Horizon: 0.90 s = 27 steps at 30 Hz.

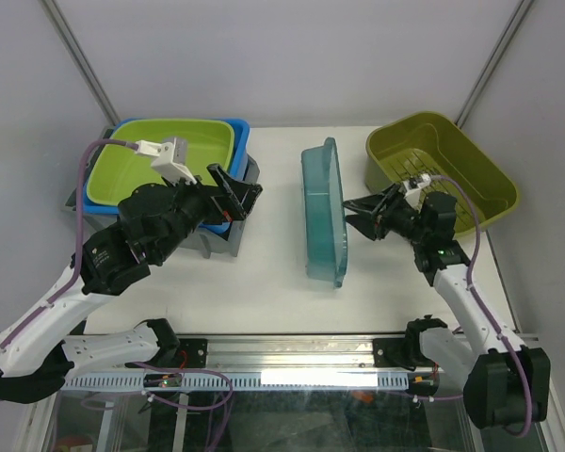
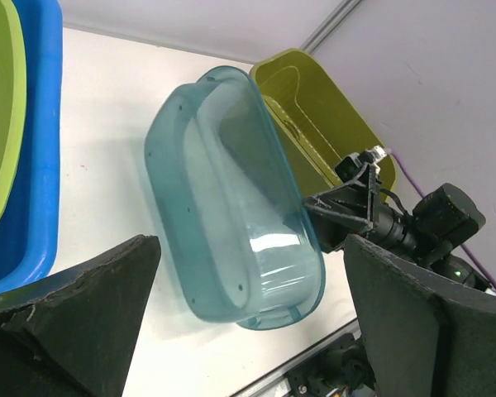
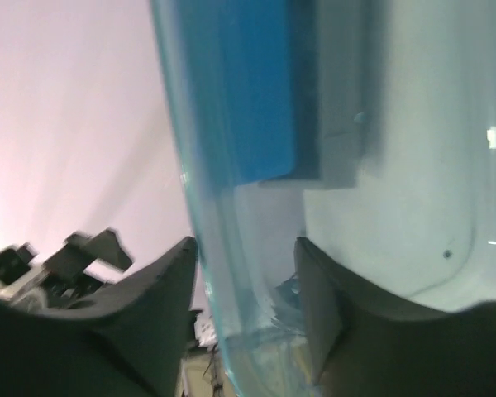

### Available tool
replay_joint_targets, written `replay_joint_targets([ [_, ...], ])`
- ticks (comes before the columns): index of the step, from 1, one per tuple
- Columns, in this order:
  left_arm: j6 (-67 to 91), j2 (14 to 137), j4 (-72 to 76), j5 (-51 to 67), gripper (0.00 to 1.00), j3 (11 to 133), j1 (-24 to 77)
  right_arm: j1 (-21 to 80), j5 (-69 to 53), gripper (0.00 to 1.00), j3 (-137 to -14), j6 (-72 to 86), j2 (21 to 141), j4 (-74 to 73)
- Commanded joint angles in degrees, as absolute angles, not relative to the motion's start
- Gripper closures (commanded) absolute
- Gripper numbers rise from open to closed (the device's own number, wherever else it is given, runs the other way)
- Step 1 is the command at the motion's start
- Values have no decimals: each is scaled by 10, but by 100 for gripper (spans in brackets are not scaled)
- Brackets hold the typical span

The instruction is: Turn the large container upside down

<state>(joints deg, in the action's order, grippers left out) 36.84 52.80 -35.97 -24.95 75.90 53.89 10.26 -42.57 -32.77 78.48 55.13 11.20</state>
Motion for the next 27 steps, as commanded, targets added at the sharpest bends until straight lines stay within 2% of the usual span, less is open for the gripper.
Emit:
replay_joint_targets([
  [1, 352, 530, -336, -232, 1, 777, 532, 51, -406, 37, -368, 631, 522, -131],
  [2, 353, 533, -336, -231, 1, 776, 532, 45, -393, 31, -378, 608, 521, -165],
  [3, 353, 534, -335, -229, 1, 775, 532, 37, -386, 30, -383, 595, 519, -185],
  [11, 356, 536, -336, -222, 1, 768, 532, 3, -417, 33, -352, 581, 522, -155],
  [15, 354, 541, -336, -219, 1, 770, 532, 37, -336, 32, -426, 477, 489, -237],
  [21, 352, 581, -333, -204, 1, 777, 532, 228, -28, 30, -538, 381, 501, -384],
  [25, 352, 606, -334, -202, 1, 785, 532, 383, 118, 29, -576, 396, 590, -431],
  [27, 349, 613, -343, -206, 1, 797, 532, 454, 145, 28, -606, 407, 648, -436],
])
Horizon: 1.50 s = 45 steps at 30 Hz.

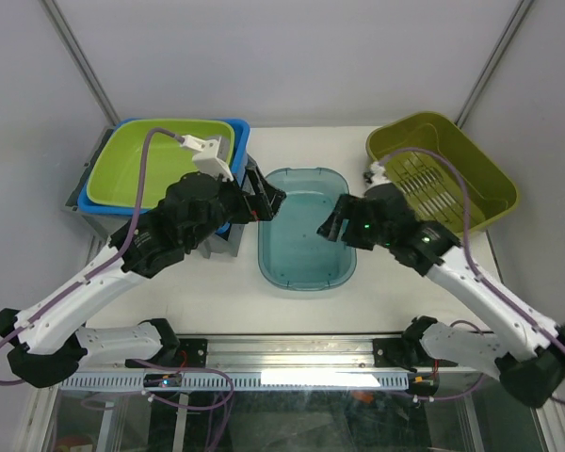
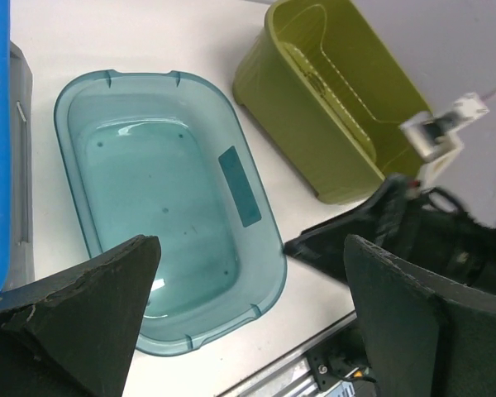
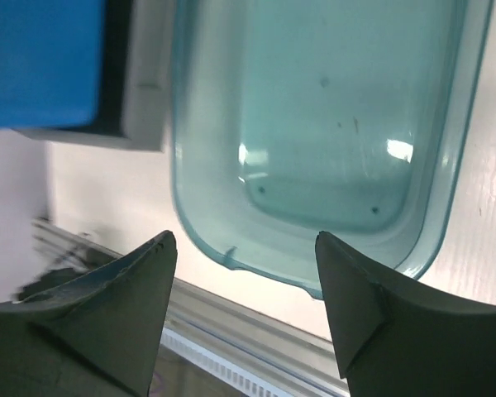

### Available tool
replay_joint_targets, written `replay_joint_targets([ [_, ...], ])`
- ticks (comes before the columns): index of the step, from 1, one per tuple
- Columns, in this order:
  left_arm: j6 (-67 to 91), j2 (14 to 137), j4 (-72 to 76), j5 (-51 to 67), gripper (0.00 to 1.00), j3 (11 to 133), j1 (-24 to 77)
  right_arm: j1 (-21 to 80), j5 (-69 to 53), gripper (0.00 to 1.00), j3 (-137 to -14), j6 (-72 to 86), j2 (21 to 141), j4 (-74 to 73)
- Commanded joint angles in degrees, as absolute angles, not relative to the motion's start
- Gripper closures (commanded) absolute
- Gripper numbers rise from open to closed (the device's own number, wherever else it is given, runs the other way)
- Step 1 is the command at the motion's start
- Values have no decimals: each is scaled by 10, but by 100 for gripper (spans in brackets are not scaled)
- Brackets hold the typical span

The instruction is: Turn the large container upside down

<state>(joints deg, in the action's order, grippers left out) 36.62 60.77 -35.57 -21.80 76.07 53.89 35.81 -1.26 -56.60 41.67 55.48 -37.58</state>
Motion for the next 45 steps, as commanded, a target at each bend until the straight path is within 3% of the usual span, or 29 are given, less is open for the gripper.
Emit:
replay_joint_targets([
  [1, 347, 617, -352, -213, 1, 809, 532, 492, 160, 28, -622, 413, 676, -433],
  [6, 345, 597, -402, -274, 1, 836, 532, 617, 224, 26, -694, 459, 796, -392],
  [18, 345, 544, -462, -330, 1, 843, 531, 663, 253, 24, -864, 488, 1042, -378],
  [20, 343, 541, -463, -328, 1, 840, 531, 662, 265, 30, -885, 496, 1071, -393],
  [25, 338, 529, -463, -327, 1, 833, 531, 661, 280, 59, -889, 521, 1088, -397],
  [28, 338, 526, -462, -331, 1, 828, 531, 661, 287, 71, -889, 520, 1080, -406],
  [32, 338, 525, -461, -327, 1, 823, 531, 645, 288, 100, -887, 514, 1048, -427],
  [36, 339, 521, -461, -324, 1, 819, 531, 614, 236, 100, -839, 490, 953, -384],
  [40, 340, 525, -461, -325, 1, 822, 531, 552, 54, 100, -717, 468, 812, -216],
  [45, 344, 535, -458, -315, 1, 819, 531, 440, -129, 100, -593, 550, 673, -33],
])
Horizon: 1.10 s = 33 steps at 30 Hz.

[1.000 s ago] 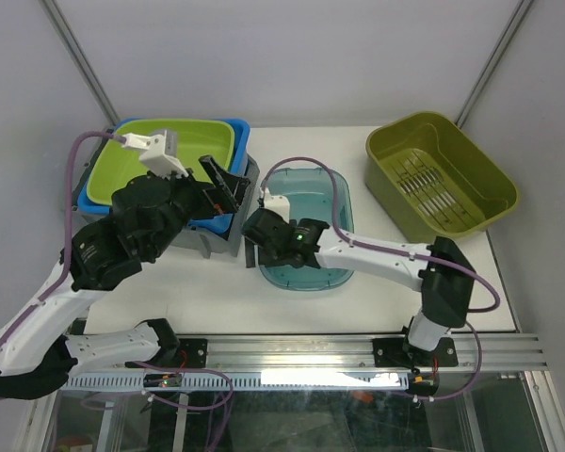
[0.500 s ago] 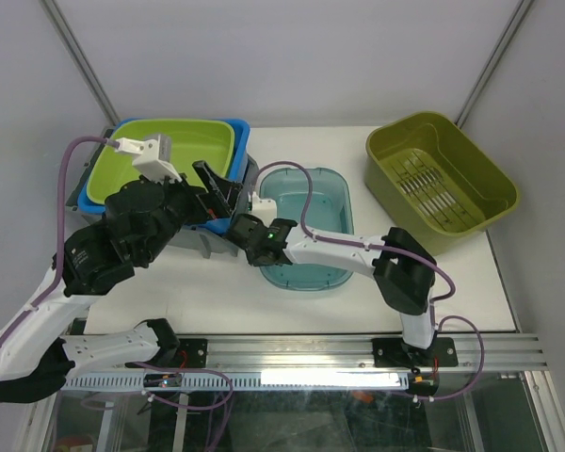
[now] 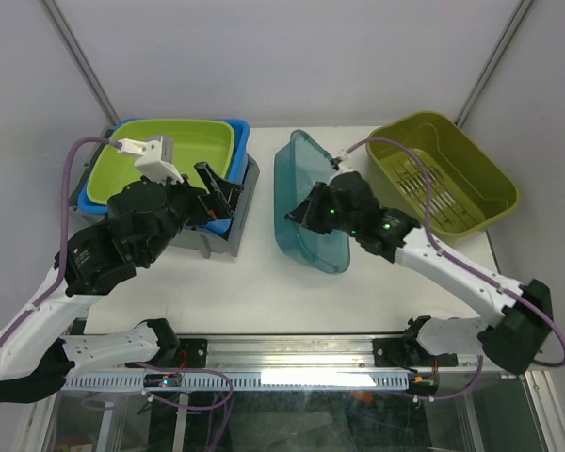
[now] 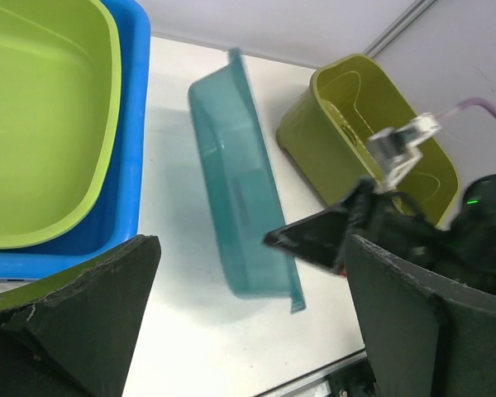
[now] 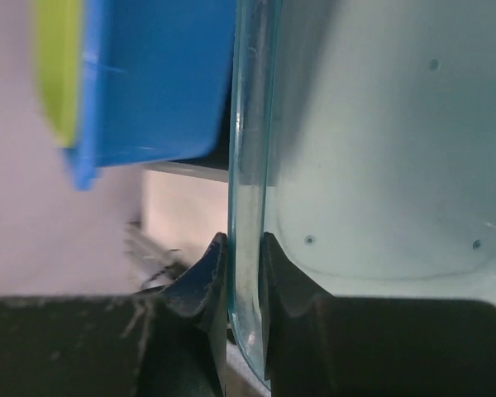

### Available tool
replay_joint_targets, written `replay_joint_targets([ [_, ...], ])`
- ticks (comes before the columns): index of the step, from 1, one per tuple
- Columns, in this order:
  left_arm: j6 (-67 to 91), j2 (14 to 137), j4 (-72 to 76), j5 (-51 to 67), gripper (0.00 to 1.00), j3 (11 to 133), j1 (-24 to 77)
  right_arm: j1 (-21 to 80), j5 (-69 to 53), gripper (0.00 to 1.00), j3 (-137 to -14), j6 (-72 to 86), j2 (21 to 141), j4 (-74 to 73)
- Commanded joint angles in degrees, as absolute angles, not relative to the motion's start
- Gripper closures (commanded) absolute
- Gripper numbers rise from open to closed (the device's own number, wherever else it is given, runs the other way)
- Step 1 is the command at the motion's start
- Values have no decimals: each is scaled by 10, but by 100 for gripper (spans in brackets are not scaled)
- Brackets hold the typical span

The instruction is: Turn the large container upside down

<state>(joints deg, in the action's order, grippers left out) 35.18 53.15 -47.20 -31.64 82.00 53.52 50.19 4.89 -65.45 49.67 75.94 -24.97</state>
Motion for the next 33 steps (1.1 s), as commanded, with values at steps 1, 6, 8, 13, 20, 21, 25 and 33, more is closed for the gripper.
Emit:
replay_joint_targets([
  [1, 345, 536, -455, -315, 1, 819, 531, 420, -158, 100, -575, 565, 657, 4],
  [6, 342, 550, -450, -306, 1, 822, 531, 331, -305, 100, -444, 731, 628, 265],
  [8, 341, 555, -449, -304, 1, 822, 531, 312, -335, 100, -388, 802, 642, 410],
  [13, 339, 560, -447, -302, 1, 821, 531, 291, -350, 100, -292, 971, 728, 739],
  [20, 335, 571, -441, -283, 1, 822, 531, 277, -323, 100, -225, 1082, 852, 940],
  [21, 335, 571, -441, -281, 1, 822, 531, 274, -323, 100, -221, 1079, 848, 939],
  [25, 337, 572, -439, -283, 1, 817, 531, 239, -325, 100, -186, 1081, 833, 930],
  [33, 332, 568, -438, -279, 1, 812, 531, 135, -374, 80, -70, 959, 778, 736],
])
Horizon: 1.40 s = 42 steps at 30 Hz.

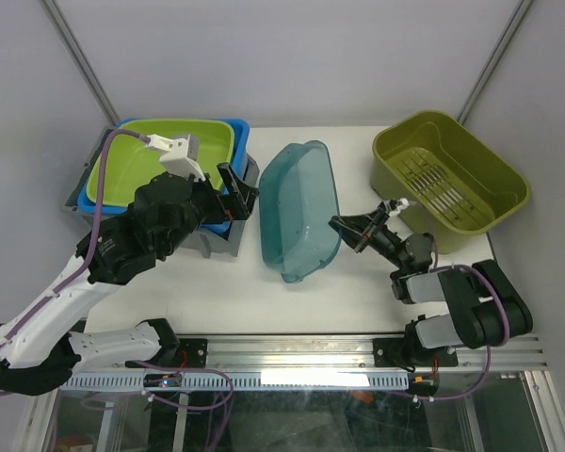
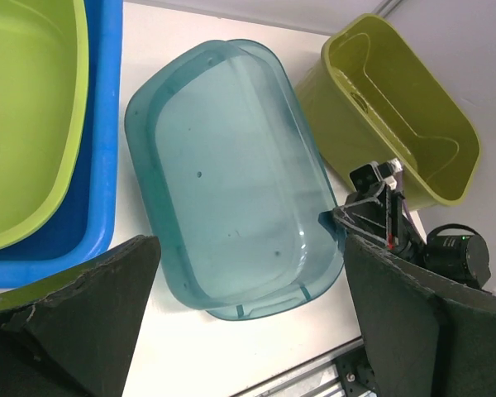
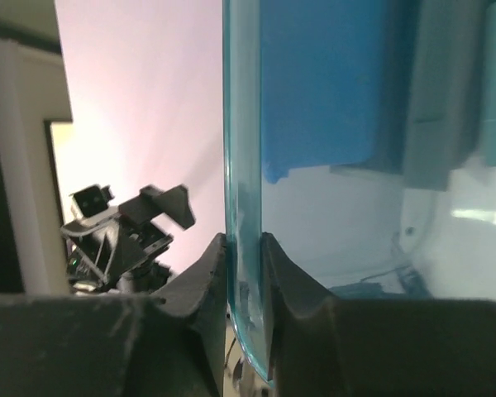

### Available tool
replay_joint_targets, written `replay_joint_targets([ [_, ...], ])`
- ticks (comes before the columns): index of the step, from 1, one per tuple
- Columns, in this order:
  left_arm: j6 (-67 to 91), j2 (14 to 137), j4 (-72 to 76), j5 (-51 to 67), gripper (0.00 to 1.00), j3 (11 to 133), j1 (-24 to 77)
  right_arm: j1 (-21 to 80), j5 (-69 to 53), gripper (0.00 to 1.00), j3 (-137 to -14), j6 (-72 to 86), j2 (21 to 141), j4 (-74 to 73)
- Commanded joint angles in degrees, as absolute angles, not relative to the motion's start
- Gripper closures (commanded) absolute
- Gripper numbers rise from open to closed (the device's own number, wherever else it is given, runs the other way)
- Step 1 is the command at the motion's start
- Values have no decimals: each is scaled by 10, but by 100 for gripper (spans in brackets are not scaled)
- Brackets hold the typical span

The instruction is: Turn the large container upside down

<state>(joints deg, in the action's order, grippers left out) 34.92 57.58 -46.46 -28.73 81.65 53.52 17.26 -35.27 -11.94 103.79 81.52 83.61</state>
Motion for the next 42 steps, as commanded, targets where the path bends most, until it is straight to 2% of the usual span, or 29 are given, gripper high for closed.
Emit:
replay_joint_targets([
  [1, 332, 567, -439, -280, 1, 812, 531, 128, -375, 69, -62, 939, 762, 703],
  [3, 332, 566, -439, -281, 1, 813, 531, 123, -378, 49, -67, 887, 714, 599],
  [4, 332, 567, -439, -280, 1, 814, 531, 122, -376, 40, -82, 849, 678, 493],
  [6, 332, 572, -439, -277, 1, 815, 531, 123, -366, 33, -130, 794, 603, 294],
  [9, 332, 583, -435, -267, 1, 811, 531, 125, -275, 26, -223, 633, 505, 31],
  [13, 326, 600, -425, -246, 1, 803, 532, 126, -169, 15, -329, 529, 458, -194],
  [16, 319, 612, -422, -232, 1, 804, 531, 126, -110, 8, -408, 453, 483, -323],
  [22, 306, 632, -421, -201, 1, 804, 531, 130, -71, 6, -462, 388, 507, -418],
  [30, 276, 675, -420, -118, 1, 808, 539, 135, 81, 6, -509, 331, 490, -520],
  [36, 259, 740, -418, -137, 1, 793, 665, 135, 172, 5, -585, 266, 481, -553],
  [42, 263, 841, -408, -88, 1, 755, 756, 135, 266, 4, -627, 221, 489, -525],
])
